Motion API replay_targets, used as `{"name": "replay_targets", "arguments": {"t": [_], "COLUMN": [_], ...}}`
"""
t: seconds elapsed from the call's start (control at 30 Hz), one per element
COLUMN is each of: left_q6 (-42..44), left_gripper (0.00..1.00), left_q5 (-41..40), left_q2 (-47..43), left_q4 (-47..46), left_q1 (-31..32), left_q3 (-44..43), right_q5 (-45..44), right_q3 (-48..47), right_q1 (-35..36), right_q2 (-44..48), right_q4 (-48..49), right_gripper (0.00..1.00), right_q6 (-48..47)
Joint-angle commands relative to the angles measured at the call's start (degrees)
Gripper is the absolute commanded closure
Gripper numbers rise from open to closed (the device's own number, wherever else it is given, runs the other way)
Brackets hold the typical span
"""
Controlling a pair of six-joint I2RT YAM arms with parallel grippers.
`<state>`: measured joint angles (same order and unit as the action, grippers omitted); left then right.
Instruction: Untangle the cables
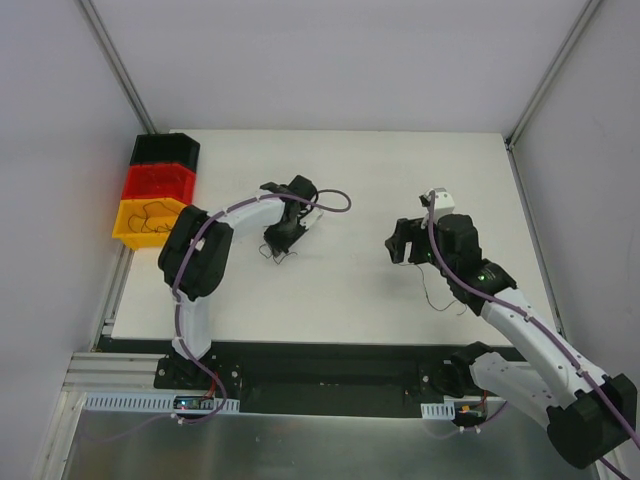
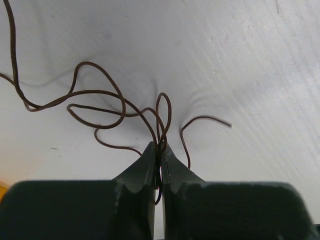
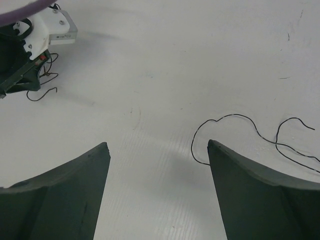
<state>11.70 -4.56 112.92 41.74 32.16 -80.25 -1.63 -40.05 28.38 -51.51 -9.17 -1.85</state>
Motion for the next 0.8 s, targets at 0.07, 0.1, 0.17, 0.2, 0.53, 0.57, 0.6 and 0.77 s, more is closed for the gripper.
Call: {"name": "replay_targets", "arguments": {"t": [0.07,0.1,0.17,0.2,0.53,0.57,0.6,0.77], "left_q6": [-2.11,-2.99,-4.84,-6.07,-24.77,-26.89,-28.65,-36.65], "left_gripper": [1.0,1.0,1.0,1.0,1.0,1.0,1.0,1.0], "left_q5": [-3.88,-3.79,-2.83,-2.04,10.61,12.62,14.12,22.65], "left_q2": [-7.97,-9.46,-12.36,-13.86,-25.46,-25.99,-26.52,-25.39], "left_q4": [-3.67,-4.29,-5.69,-6.31,-8.86,-8.86,-8.86,-8.86], "left_q1": [-2.62,-3.68,-6.13,-7.71,-28.36,-30.65,-33.63,-46.55], "left_q3": [-1.93,-2.37,-3.24,-3.77,-6.42,-6.06,-5.8,-5.01], "right_q5": [1.01,1.01,2.93,3.12,5.14,5.14,5.23,5.93], "right_q3": [1.03,1.2,1.38,1.47,2.08,2.0,2.0,2.0], "right_q1": [0.1,0.01,0.09,0.1,0.1,0.1,0.1,0.1], "right_q2": [-0.7,-0.7,-1.23,-1.58,-4.48,-4.22,-4.3,-3.95], "right_q4": [4.25,4.51,5.04,5.47,7.41,7.5,7.41,7.32], "right_gripper": [0.19,0.19,0.18,0.19,0.19,0.19,0.19,0.19], "right_q6": [1.58,1.67,1.67,1.67,4.22,4.22,4.31,4.4]}}
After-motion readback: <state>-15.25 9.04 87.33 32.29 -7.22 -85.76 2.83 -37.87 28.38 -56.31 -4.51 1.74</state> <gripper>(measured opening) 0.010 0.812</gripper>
